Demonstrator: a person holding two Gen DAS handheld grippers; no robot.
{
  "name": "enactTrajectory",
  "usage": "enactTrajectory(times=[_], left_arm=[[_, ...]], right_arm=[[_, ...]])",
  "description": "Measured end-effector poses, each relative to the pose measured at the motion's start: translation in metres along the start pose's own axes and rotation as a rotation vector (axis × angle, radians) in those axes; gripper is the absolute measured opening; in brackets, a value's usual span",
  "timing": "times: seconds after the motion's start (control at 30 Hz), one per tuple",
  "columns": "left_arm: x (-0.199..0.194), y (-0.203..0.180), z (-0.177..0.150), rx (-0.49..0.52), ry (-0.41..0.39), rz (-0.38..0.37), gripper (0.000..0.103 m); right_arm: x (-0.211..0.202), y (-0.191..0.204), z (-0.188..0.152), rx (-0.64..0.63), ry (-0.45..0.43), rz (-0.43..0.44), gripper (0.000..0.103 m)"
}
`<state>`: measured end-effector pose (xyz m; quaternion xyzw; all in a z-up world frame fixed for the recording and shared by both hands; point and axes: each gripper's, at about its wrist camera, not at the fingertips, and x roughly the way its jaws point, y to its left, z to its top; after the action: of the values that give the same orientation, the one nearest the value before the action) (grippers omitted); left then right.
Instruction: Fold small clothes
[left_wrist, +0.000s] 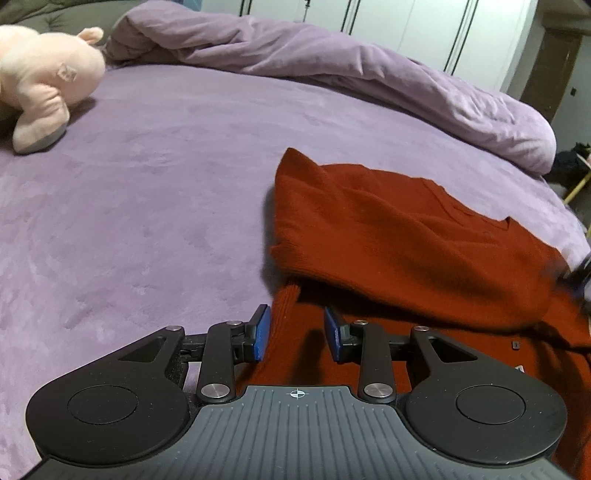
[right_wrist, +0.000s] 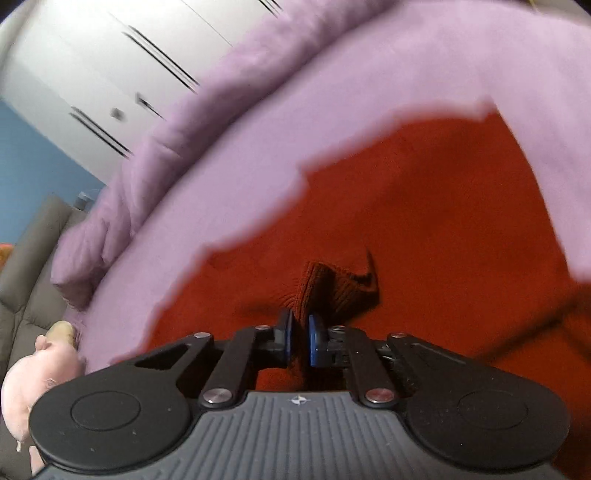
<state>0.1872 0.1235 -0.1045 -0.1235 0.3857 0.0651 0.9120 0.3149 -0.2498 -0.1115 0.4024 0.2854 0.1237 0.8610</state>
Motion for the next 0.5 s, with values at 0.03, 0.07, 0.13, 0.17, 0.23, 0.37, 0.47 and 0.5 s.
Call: enactTrajectory(times=[0.03,0.07,0.13,0.17,0.23,0.37,0.47,0.5], left_arm=[[0.001,-0.001,0.001,0.003,-0.002,0.0,0.035],[0.002,-0.002,0.002,0.0,-0.002,-0.001,0.035],[0.007,-0.005,0.004,-0.011,0.006,-0.007,0.035],[0.008,-0.006,0.005,-0.012,0.006,-0.015,0.035],[0.011,-0.011,0.007,0.002,0.006,-0.015,0.035],[0.016,-0.021,0.012,0.027,0.002,-0.012,0.035],[0.017,-0.022,0.018,0.017,0.007,-0.036,0.035],[0.017,-0.022,0.02,0.012,0.007,-0.039,0.035]], right_arm=[[-0.017,-0.001,0.008,0.049,-0.086,0.173,0.004],[-0.029,-0.002,0.013,0.054,-0.144,0.248,0.004],[-0.044,-0.005,0.018,-0.016,-0.228,0.165,0.004],[-0.042,-0.012,0.019,-0.04,-0.206,0.066,0.004],[-0.031,-0.031,0.017,-0.052,-0.121,-0.119,0.004],[-0.026,-0.051,0.007,-0.086,-0.054,-0.262,0.004],[-0.026,-0.059,0.006,-0.068,-0.023,-0.264,0.005],[-0.024,-0.059,0.008,-0.068,-0.022,-0.258,0.007]])
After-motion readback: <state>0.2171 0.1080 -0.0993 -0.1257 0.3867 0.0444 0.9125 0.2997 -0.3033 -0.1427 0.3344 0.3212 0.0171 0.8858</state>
